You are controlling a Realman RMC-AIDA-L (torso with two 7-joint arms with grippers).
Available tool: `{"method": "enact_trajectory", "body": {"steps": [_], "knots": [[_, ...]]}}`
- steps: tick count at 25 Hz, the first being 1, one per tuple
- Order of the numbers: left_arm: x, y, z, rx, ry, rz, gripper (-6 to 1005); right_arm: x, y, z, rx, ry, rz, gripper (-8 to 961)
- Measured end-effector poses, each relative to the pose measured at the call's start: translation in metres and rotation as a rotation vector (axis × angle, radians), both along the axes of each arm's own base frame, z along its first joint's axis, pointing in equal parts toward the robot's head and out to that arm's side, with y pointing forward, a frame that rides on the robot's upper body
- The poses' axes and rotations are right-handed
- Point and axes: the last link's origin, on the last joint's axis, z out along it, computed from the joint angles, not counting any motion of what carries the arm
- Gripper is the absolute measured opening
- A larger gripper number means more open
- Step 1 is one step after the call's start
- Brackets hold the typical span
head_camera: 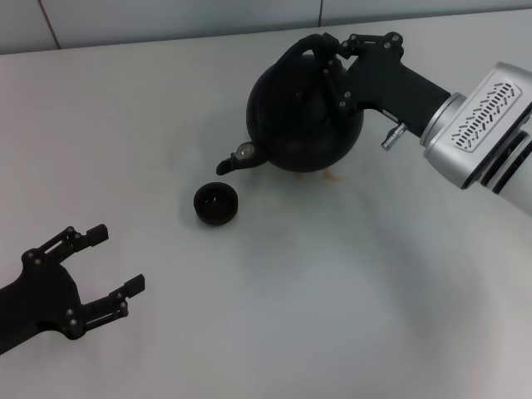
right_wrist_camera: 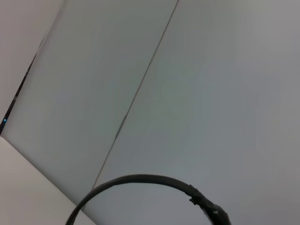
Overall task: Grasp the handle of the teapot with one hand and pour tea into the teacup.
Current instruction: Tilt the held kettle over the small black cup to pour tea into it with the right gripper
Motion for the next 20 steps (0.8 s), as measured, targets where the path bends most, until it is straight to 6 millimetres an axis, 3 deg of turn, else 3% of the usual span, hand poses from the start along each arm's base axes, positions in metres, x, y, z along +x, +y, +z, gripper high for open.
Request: {"method": "enact_trajectory", "body": {"steps": [20], "knots": [[0.0010, 0.0015, 0.0000, 0.001, -0.001, -0.003, 859, -0.0025, 0.0027, -0.0031, -0.003, -0.049, 0.021, 78]]}}
